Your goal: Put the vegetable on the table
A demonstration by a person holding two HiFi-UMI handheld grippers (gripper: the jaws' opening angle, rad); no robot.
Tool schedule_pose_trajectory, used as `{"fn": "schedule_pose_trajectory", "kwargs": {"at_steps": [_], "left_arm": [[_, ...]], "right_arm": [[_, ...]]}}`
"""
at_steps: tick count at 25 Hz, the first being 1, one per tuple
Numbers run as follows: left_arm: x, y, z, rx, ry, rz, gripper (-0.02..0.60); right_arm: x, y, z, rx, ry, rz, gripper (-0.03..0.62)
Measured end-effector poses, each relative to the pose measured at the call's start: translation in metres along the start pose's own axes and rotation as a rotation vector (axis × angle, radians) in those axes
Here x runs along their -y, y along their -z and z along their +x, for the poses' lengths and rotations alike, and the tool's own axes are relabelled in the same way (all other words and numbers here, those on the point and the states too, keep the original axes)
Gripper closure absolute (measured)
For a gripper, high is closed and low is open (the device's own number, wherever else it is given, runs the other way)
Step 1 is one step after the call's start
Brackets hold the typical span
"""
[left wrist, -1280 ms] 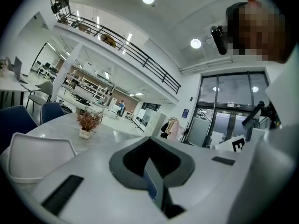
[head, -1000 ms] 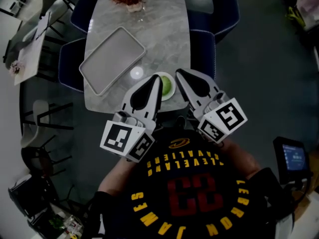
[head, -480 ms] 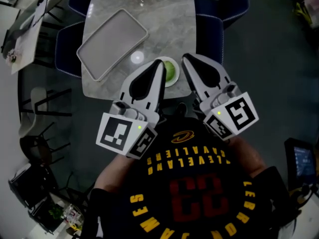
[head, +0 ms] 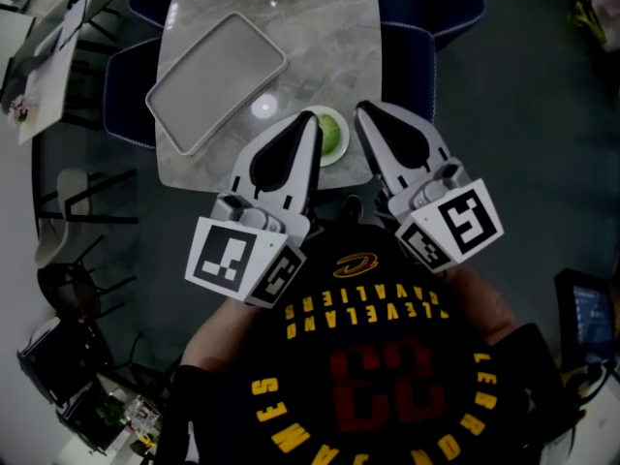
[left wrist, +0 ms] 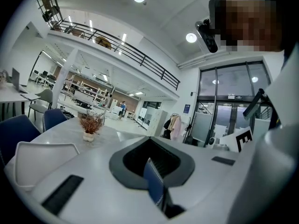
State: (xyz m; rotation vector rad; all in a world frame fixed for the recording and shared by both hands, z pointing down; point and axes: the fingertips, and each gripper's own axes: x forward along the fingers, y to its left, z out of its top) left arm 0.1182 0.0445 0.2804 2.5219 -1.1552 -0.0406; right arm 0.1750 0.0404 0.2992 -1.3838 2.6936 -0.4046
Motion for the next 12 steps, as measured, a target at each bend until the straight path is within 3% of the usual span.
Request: {"fn": "schedule_pose_trajectory", "kwargs": {"at_steps": [12], "left_arm": [[-0.0025, 0.0034, 0.0045, -0.014, 0.008, -0.004, 0.581]], "right_arm": [[0.0019, 0.0031, 0.0035, -0.008, 0.001, 0.007, 0.589]]}}
